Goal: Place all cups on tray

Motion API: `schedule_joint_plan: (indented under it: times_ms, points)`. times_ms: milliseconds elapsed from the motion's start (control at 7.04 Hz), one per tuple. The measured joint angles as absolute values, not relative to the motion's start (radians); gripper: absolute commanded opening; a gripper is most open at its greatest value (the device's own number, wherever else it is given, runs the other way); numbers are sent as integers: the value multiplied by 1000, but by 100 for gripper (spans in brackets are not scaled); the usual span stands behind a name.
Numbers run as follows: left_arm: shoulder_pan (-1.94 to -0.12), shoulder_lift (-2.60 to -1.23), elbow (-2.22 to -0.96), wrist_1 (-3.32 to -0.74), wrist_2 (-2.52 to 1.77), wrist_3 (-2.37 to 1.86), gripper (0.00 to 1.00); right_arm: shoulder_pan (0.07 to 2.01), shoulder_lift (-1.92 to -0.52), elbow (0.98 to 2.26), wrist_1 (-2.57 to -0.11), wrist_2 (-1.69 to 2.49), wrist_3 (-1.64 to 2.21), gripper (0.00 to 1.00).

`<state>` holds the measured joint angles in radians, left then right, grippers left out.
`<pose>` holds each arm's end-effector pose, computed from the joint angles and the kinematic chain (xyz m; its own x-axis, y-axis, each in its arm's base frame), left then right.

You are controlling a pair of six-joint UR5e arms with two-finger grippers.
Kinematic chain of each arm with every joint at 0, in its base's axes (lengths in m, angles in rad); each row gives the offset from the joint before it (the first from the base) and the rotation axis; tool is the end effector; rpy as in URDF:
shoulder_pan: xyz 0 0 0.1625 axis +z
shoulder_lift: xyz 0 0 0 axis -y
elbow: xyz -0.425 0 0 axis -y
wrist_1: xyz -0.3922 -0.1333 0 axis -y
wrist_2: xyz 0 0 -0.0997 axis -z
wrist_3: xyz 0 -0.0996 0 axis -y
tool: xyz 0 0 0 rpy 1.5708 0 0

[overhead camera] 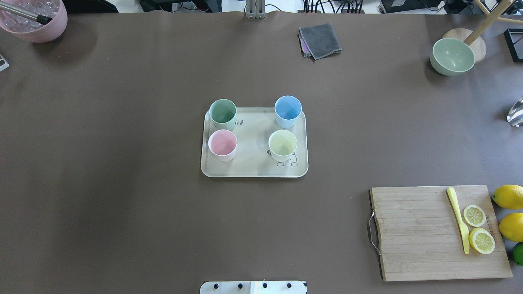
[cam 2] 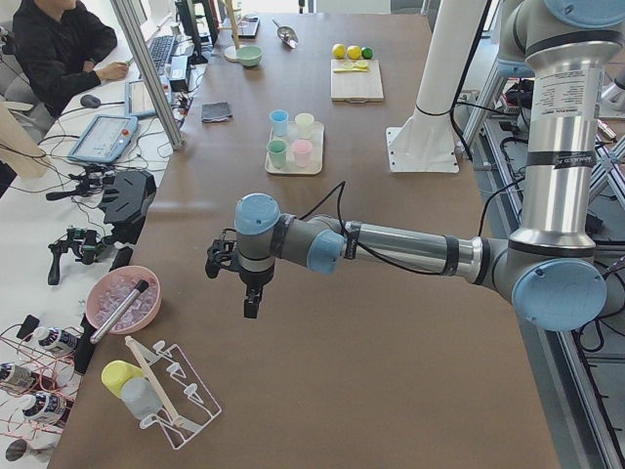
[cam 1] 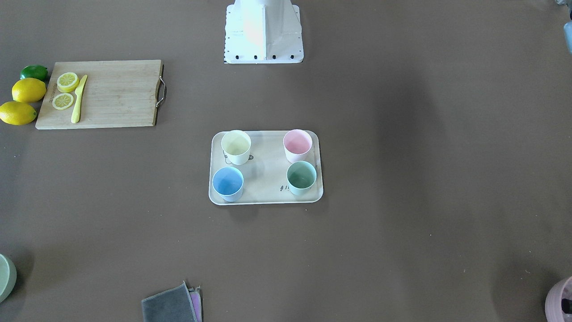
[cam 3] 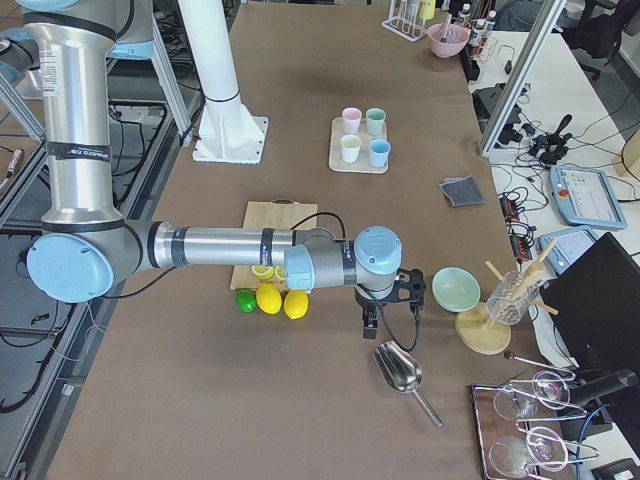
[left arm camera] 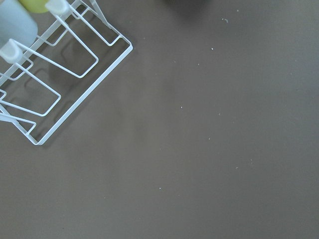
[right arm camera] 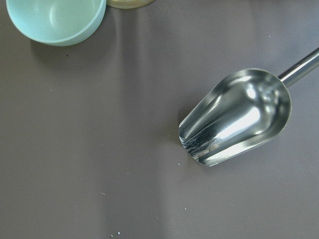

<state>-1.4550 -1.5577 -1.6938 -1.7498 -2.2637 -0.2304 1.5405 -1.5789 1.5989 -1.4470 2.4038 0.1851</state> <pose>-0.0112 -0.5064 0.5895 0.7489 0.0451 -0.6612 0.0619 0.9886 0.1376 0.0445 -0.4985 0.6317 0.6632 0.0579 0.7462 -0.0937 0.9956 0.0061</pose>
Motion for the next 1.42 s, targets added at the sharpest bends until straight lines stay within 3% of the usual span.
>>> schedule_joint_plan:
  times_ms: [852, 1420]
  points:
    - [-1487, -1591, -1710, -1645, -2263, -228, 98, 1556, -1551, 1697, -1686, 2396, 96, 100]
    - [-1492, -1579, -1707, -1640, -2264, -231, 98, 1554, -1548, 1700, -1705, 2397, 78, 100]
